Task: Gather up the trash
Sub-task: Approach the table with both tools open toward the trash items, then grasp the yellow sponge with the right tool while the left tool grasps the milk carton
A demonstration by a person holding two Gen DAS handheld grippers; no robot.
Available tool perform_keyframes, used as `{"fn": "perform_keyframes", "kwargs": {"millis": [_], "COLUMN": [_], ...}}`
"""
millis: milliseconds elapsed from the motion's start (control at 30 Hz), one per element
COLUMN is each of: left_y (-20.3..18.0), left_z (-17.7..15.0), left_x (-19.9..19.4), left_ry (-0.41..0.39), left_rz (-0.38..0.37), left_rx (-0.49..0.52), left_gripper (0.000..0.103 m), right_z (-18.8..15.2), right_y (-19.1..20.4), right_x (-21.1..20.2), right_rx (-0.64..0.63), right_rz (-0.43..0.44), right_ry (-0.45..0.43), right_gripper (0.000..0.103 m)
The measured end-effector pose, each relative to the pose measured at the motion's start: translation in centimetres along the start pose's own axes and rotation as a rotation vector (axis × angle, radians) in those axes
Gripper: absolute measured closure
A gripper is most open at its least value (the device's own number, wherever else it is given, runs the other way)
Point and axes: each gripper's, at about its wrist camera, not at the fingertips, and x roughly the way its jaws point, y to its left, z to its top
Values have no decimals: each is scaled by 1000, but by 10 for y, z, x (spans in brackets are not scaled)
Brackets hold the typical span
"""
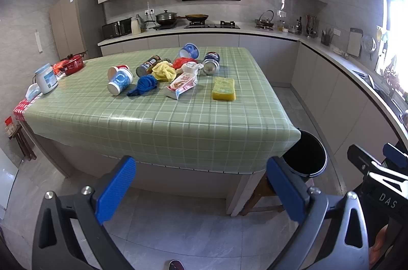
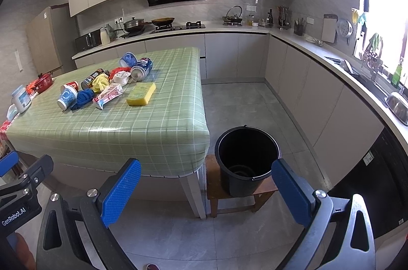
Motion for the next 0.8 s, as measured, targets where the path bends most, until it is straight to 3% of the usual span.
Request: {"fn": "perform_keyframes", "kwargs": {"millis": [400,800], "left_y": [13,74], "left_z": [4,31], "left_x": [9,57], "left_ry": [1,30], "left_rz": [42,53], "left_rx": [-25,-57], "left_gripper": [0,0], "right_z": [6,30], "right_y": [8,68], "right_x": [14,56], "right_rx": [-15,-23], "right_rz": [39,34], "right_ry": [0,29], "right_gripper": [0,0]}}
